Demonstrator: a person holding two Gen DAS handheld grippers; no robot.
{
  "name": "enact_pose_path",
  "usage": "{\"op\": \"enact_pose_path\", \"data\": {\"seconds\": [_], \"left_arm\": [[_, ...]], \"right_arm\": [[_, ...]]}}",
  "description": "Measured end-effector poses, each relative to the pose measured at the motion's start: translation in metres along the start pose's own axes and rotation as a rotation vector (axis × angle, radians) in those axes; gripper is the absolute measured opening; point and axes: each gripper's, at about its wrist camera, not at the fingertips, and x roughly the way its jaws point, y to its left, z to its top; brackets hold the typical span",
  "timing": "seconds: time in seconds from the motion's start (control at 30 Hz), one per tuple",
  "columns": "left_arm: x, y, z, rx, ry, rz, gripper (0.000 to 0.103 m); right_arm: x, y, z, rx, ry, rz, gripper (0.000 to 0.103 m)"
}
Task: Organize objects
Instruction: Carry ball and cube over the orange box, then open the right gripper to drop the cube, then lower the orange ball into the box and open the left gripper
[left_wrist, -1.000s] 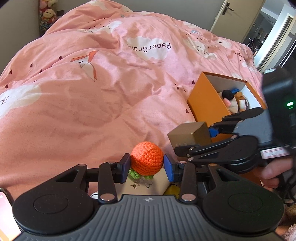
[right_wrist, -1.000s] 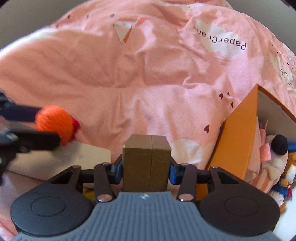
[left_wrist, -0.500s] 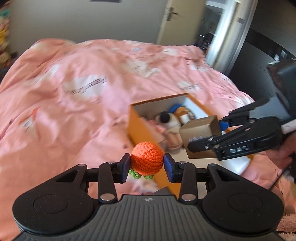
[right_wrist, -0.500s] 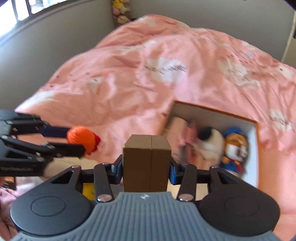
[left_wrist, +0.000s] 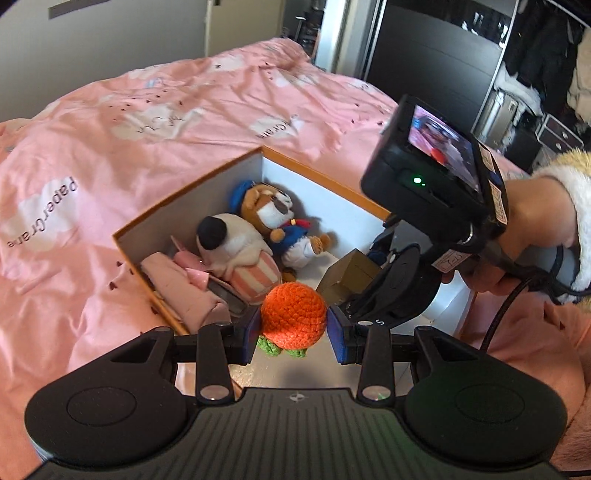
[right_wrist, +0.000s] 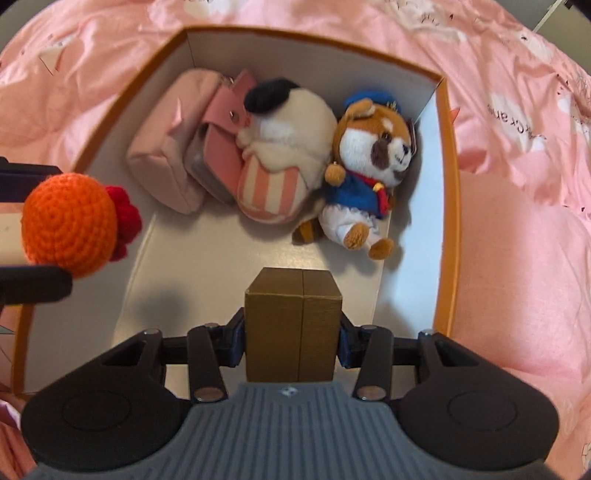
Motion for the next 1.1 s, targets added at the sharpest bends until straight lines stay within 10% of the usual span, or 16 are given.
{"op": "enact_pose_path", "data": {"seconds": [0.77,1.1], "left_arm": [[0.041,0.007,0.002,0.089,0.064,-0.023,0.044],[0.046,0.008,0.002,0.087,0.071,-0.015,0.044]], "right_arm": [[-0.004,-0.007,0.002,-0.049,-0.073,-0.017,0.047],[-0.009,0.006,-0.004,0.060,-0.110,-0.220,0.046]]}}
